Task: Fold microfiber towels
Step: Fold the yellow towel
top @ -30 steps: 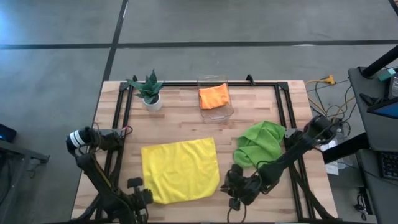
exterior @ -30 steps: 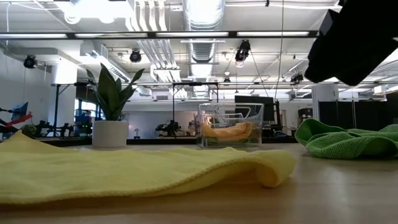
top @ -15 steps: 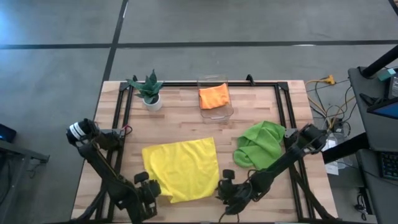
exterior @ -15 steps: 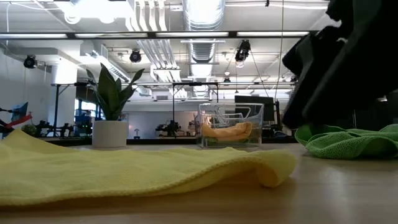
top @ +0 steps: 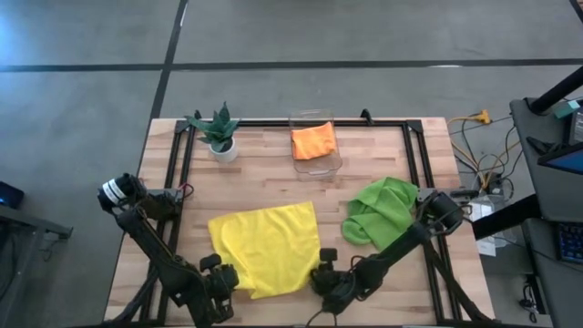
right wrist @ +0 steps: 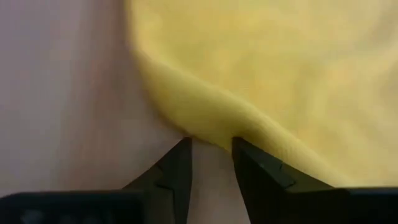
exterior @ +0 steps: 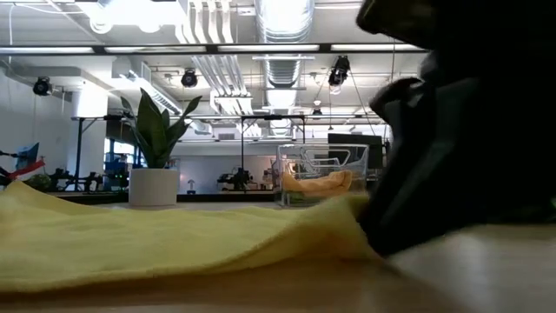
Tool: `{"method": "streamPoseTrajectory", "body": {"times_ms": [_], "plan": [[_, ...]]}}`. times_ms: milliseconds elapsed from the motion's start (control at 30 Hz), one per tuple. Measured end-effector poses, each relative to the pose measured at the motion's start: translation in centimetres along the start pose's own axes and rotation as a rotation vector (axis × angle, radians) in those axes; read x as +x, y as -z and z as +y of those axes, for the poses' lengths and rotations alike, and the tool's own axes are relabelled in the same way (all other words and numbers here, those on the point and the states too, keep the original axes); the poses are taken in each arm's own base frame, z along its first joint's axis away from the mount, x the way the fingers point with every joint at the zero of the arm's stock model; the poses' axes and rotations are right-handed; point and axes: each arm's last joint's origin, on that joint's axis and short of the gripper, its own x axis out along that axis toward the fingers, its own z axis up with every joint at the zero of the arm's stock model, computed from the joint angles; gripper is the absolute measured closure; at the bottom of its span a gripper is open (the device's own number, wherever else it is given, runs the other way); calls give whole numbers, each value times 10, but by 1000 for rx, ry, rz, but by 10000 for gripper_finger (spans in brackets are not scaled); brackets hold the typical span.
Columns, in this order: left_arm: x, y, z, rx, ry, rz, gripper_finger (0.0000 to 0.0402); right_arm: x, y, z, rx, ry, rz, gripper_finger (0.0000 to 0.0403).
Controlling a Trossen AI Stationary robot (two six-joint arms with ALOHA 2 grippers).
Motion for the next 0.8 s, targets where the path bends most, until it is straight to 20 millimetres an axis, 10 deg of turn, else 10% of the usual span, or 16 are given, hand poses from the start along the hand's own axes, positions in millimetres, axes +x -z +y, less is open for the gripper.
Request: {"method": "streamPoseTrajectory", "body": {"times_ms": [800], "plan": [[1, 1, 0, -2, 11, 3, 402, 14, -2, -37, -154, -65, 129, 299]]}}
